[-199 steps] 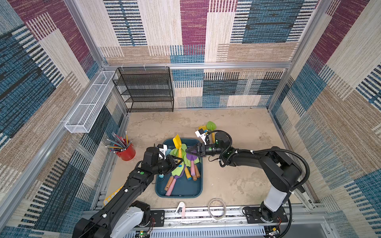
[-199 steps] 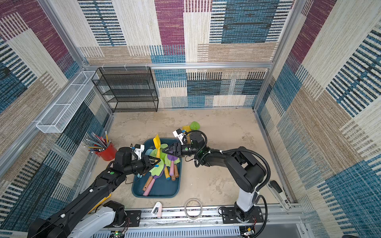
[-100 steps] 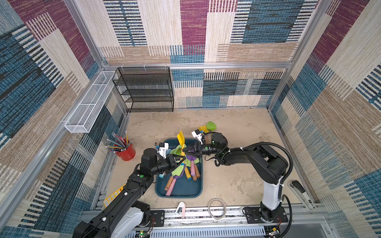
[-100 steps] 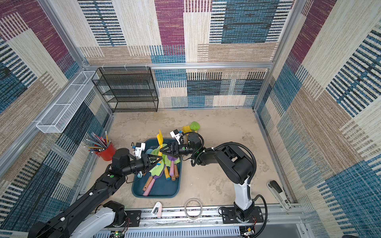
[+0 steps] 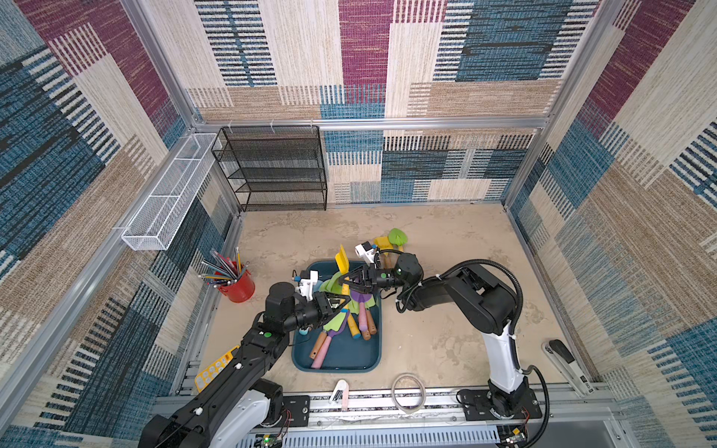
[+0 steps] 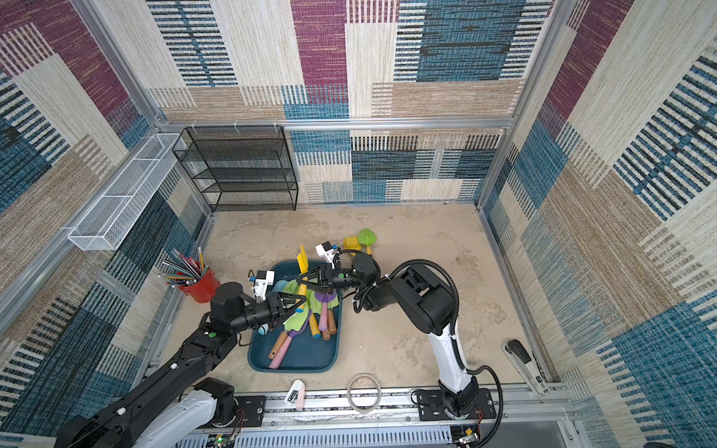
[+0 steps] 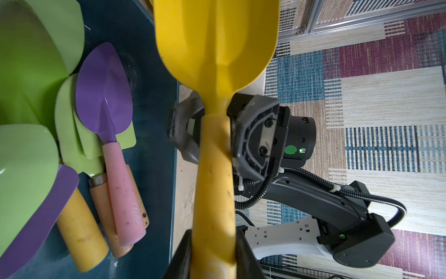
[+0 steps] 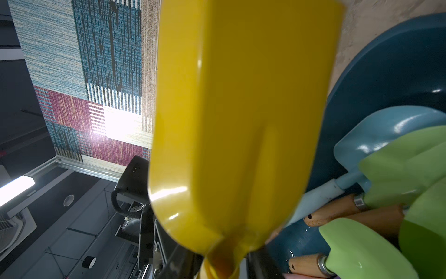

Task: Take the shovel out of the storage box
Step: Pick up the shovel from the storage box.

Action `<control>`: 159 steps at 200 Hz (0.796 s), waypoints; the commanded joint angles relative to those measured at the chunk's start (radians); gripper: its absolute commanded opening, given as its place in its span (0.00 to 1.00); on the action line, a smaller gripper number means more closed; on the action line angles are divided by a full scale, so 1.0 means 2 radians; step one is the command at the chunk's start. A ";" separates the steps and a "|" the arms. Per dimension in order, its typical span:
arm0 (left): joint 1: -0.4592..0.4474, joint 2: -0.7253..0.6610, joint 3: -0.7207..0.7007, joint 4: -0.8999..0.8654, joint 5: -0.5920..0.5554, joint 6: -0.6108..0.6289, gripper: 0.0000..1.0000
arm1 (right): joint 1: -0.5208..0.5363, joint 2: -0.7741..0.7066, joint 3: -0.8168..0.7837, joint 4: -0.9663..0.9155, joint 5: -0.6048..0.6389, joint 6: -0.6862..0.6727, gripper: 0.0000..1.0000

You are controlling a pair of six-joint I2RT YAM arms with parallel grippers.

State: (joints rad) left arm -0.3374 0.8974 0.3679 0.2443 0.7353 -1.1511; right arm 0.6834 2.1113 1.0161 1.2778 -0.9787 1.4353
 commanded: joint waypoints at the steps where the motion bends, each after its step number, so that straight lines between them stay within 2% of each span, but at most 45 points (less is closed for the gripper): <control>1: 0.000 -0.004 -0.004 0.032 0.012 -0.005 0.16 | 0.000 0.005 0.008 0.051 -0.012 0.028 0.29; 29: 0.000 -0.012 -0.004 0.018 0.010 0.000 0.20 | 0.000 0.004 0.008 0.051 -0.013 0.027 0.15; 38: 0.000 -0.016 -0.002 0.010 0.008 0.004 0.24 | 0.000 0.004 0.005 0.051 -0.012 0.026 0.13; 70: 0.000 -0.030 0.001 -0.029 -0.004 0.024 0.51 | 0.000 0.000 -0.001 0.050 -0.010 0.023 0.12; 96: 0.000 -0.036 0.009 -0.060 -0.009 0.041 0.66 | 0.000 -0.007 0.000 0.031 -0.011 0.009 0.12; 126: 0.001 -0.048 0.024 -0.106 -0.019 0.068 0.77 | 0.000 -0.020 -0.001 -0.001 -0.009 -0.014 0.12; 159: 0.001 -0.074 0.055 -0.202 -0.048 0.122 0.80 | -0.007 -0.041 -0.001 -0.061 -0.005 -0.055 0.13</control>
State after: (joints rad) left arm -0.3363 0.7799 0.4347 0.0059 0.6941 -1.0252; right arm 0.6800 2.0621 1.0142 1.2293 -0.9913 1.4048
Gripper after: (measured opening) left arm 0.792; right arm 0.189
